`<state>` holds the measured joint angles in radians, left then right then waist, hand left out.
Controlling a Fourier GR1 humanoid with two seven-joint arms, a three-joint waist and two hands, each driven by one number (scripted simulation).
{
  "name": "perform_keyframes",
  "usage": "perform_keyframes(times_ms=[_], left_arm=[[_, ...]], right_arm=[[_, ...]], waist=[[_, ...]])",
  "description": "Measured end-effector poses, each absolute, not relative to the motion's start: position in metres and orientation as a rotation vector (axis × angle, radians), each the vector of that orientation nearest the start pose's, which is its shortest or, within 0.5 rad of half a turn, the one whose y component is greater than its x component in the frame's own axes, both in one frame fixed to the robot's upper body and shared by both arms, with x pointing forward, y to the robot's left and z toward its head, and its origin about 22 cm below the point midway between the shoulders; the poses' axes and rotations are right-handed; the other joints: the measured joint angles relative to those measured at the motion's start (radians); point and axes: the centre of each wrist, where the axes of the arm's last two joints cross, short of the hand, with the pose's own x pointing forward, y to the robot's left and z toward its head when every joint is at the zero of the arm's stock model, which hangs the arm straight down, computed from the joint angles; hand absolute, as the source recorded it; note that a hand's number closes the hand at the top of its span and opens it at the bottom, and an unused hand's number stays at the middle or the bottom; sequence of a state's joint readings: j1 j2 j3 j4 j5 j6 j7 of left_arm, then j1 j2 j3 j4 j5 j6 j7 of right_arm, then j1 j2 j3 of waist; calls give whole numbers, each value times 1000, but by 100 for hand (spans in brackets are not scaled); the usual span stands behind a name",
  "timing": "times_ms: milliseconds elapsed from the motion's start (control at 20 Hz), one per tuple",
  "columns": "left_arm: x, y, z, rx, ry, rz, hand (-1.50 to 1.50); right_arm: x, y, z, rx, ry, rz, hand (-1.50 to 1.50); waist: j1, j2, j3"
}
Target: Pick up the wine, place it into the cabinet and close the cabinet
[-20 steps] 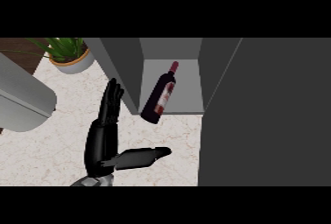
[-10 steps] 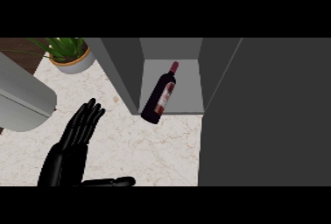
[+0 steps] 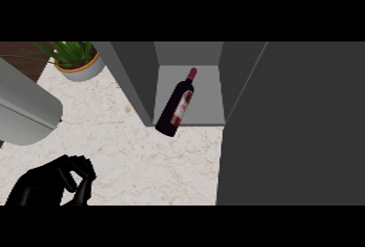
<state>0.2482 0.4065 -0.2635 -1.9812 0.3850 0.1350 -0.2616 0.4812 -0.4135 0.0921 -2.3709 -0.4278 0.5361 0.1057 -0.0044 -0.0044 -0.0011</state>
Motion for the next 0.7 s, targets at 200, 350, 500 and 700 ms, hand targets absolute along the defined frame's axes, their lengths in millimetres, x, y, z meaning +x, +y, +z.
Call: perform_keyframes(times_ms=[200,350,500,700], left_arm=[[172,270,58,-189,-1880,-48,150],[165,276,61,-199,-1884,-56,150],[163,287,61,-194,-1882,-54,150],[160,298,62,-207,-1881,-57,150]], right_arm=[[119,-262,127,569,-1669,625,150],[124,-252,129,611,-1650,655,150],[127,-242,130,668,-1628,689,150],[134,-221,134,747,-1609,727,150]], waist=[[2,2,0],[9,3,0],[11,3,0],[15,4,0]])
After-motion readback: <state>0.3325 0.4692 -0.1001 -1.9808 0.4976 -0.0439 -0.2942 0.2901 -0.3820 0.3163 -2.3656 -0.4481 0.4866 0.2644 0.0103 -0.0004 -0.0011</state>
